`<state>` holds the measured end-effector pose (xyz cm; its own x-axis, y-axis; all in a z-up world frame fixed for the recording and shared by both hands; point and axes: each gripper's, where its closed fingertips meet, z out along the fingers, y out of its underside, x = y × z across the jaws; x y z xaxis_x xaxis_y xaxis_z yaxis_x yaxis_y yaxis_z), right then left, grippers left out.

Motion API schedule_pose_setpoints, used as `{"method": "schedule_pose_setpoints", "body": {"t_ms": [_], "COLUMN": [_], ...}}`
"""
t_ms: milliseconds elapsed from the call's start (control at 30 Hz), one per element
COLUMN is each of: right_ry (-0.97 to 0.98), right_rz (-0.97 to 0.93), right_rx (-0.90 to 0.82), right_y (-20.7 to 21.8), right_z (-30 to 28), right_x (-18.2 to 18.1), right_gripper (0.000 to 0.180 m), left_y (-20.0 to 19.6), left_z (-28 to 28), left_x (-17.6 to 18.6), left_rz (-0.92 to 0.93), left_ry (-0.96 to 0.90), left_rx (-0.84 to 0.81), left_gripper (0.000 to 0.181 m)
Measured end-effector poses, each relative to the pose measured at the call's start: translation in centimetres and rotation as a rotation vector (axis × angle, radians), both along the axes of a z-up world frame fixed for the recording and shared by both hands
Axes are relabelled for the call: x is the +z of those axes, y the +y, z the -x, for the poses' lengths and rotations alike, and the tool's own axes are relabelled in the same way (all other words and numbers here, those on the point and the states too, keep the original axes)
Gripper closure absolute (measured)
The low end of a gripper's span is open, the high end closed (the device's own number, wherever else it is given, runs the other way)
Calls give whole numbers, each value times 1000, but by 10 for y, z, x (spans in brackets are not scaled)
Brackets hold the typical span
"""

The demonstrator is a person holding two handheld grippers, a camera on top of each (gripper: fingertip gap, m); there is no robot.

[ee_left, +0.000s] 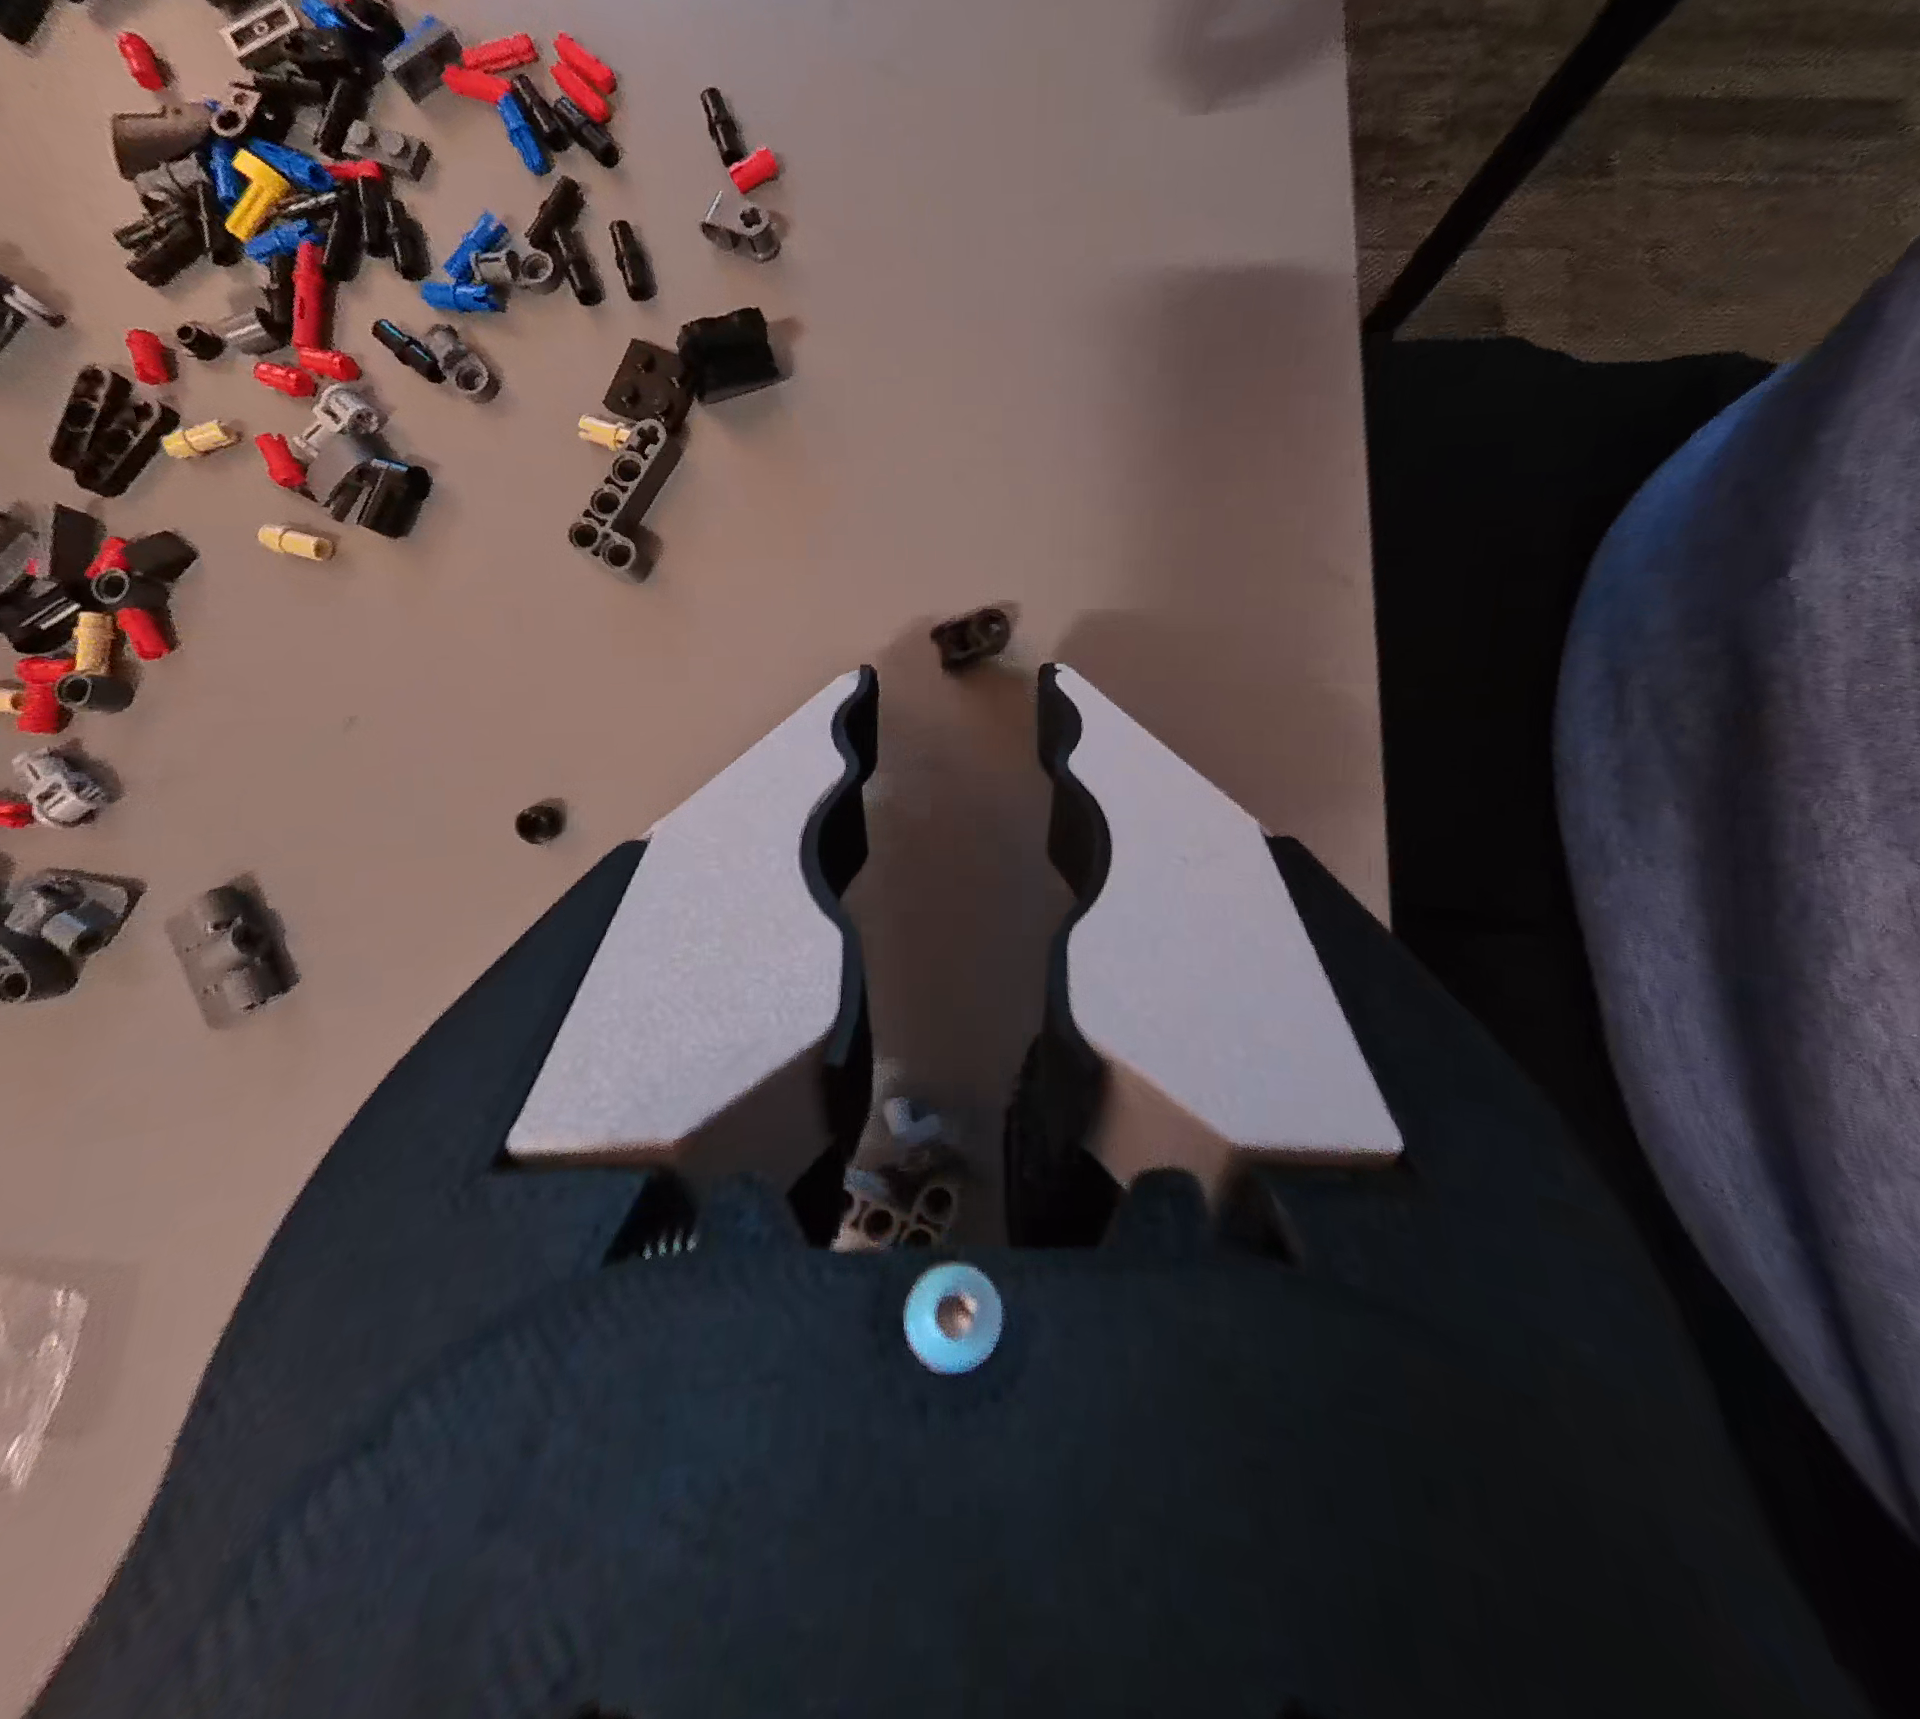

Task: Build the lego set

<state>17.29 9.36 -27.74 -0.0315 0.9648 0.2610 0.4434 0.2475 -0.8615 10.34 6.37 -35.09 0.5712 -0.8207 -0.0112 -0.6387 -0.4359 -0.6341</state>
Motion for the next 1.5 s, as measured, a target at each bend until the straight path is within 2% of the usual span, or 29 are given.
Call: {"method": "schedule_pose_setpoints", "body": {"t_ms": [33, 200, 533, 833, 1100, 1500], "right_ry": [-22, -96, -94, -132, -277, -274], "right_rz": [13, 61, 86, 100, 137, 92], "right_rx": [9, 67, 83, 128, 255, 303], "right_y": [-2, -12, -15, -19, -26, -27], "right_z": [1, 9, 12, 21, 33, 45], "right_x": [-6, -33, -38, -49, -72, -73], "right_gripper": [175, 176, 176, 176, 175, 176], "left_y": [-1, 2, 8, 5, 0, -1], "left_z": [-1, -2, -9, -15, -22, -24], "left_x": [-1, -9, -10, -5, 4, 2], "left_rz": [-15, -86, -129, -201, -282, -294], "left_ry": [18, 97, 97, 87, 78, 72], "left_rx": [-1, 35, 101, 25, -102, -172], "left_gripper": [152, 153, 167, 168, 168, 169]}}
